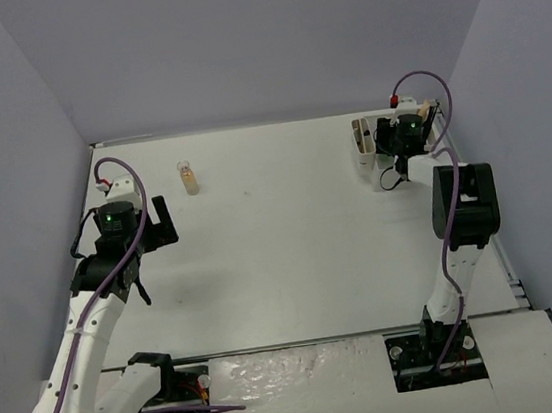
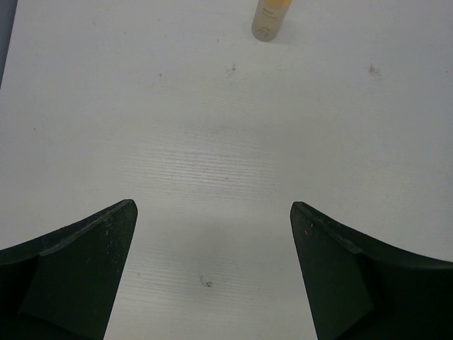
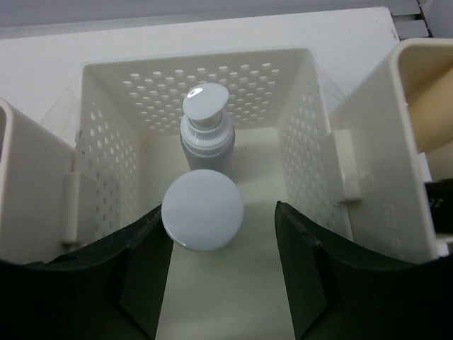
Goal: Organize the makeup
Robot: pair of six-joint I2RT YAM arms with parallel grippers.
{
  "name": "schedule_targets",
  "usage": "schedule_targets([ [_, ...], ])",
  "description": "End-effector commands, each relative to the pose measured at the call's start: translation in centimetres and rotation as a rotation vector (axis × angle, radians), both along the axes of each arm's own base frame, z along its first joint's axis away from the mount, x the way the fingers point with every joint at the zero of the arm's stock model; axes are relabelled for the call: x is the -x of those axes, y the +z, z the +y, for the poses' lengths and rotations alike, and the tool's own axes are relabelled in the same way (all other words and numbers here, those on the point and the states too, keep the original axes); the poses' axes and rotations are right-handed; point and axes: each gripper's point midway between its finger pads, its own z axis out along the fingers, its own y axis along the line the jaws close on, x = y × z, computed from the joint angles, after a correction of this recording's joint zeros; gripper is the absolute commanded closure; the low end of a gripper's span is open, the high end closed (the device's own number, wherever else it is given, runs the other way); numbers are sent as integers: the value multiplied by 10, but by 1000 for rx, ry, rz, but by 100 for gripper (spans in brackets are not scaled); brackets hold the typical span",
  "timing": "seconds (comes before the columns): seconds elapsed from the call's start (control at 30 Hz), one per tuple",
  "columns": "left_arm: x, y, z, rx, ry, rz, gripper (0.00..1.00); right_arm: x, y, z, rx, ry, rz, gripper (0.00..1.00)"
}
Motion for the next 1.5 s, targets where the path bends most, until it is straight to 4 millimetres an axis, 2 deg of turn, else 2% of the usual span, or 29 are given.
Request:
schedule_targets([
  [0.0,-10,24,-1,28,6,-92,12,-3,92,-1,51,21,-193,43],
  [0.33,-12,20,-7,46,-19,-83,12,33,141,8,47,64,-228,34],
  [0.5,-17,15,-10,52,-31,-91,12,56,169,23,-4,114,-251,31],
  [0.63,-30,3,-14,40,-54,-91,12,87,196,42,-67,173,-298,27],
  [0.7,-42,-2,-17,42,-66,-103,12,106,212,56,-98,218,-333,25],
  [0.77,-57,-12,-19,61,-62,-97,12,124,212,65,-113,255,-334,21],
  [0.87,-80,-12,-21,103,-31,-154,12,152,225,77,-133,314,-369,13],
  [0.93,-102,-15,-25,134,-22,-210,12,170,230,86,-165,351,-379,8],
  [1.0,-123,-7,-29,175,-6,-296,12,189,238,94,-194,384,-406,3],
  [1.07,-144,-20,-32,190,5,-294,12,206,250,99,-225,400,-445,1],
  [1.1,-153,-32,-34,193,14,-274,12,213,254,101,-238,410,-459,0],
  [1.23,-193,-35,-41,210,14,-310,12,234,266,106,-247,435,-500,0],
  [1.37,-218,-62,-43,176,17,-277,12,247,273,110,-251,454,-523,0],
  [1.47,-232,-64,-44,151,6,-290,13,251,277,116,-258,487,-529,0],
])
